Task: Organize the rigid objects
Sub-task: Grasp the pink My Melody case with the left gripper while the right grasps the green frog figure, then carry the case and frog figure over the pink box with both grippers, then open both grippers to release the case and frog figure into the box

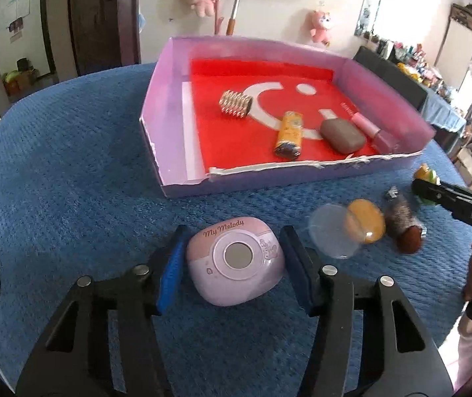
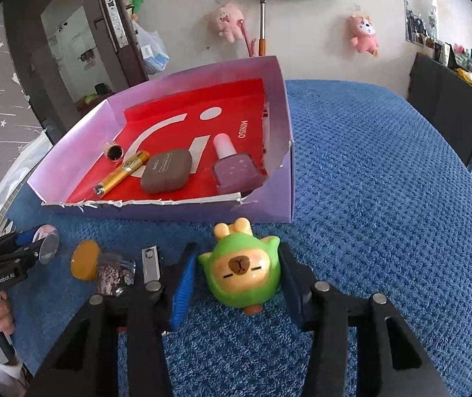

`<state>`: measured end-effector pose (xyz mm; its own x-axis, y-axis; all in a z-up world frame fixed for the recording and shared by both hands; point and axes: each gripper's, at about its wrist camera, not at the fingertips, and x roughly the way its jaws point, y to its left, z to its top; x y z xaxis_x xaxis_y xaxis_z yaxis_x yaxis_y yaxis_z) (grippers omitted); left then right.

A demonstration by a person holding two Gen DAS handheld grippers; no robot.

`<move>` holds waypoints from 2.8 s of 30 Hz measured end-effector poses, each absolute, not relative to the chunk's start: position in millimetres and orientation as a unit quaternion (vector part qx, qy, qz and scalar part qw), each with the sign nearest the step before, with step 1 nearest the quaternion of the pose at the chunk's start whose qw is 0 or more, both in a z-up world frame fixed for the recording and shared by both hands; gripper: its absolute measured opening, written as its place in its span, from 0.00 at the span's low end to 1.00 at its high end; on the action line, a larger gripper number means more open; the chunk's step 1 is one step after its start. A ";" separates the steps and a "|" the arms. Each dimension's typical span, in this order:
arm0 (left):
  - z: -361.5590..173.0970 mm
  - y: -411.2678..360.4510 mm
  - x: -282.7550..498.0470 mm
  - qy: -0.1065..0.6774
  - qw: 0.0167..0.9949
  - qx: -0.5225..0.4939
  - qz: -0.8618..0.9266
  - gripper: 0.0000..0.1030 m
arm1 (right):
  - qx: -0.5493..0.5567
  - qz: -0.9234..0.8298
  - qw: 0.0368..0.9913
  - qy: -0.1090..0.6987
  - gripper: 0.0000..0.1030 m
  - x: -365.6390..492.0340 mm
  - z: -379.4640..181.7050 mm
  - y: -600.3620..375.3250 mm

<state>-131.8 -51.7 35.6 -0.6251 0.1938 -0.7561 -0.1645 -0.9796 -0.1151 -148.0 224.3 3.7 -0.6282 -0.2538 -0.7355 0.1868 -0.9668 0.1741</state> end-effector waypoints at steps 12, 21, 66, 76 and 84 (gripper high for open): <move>59.0 -47.4 -116.7 -0.001 0.113 -0.394 0.912 0.52 | 0.385 -0.910 0.143 -0.051 0.48 -123.4 26.4 223.0; 69.7 -45.5 -114.3 0.002 0.119 -0.383 0.916 0.52 | 0.388 -0.909 0.147 -0.052 0.48 -119.3 24.3 222.4; 45.4 -5.6 -263.8 0.151 0.127 -0.517 0.833 0.53 | 0.524 -0.825 0.187 0.096 0.49 -319.9 16.4 108.9; 48.0 -6.0 -259.0 0.156 0.129 -0.515 0.833 0.53 | 0.525 -0.825 0.190 0.092 0.49 -317.4 20.4 114.5; 55.6 -7.1 -253.9 0.149 0.125 -0.509 0.838 0.53 | 0.527 -0.823 0.192 0.089 0.56 -317.2 22.2 114.5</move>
<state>-253.9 -7.1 55.6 -0.4496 0.0586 -0.8913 -0.3618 -0.9243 0.1217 -317.2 114.5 22.2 -0.3712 -0.2229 -0.9014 0.4103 -0.9102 0.0562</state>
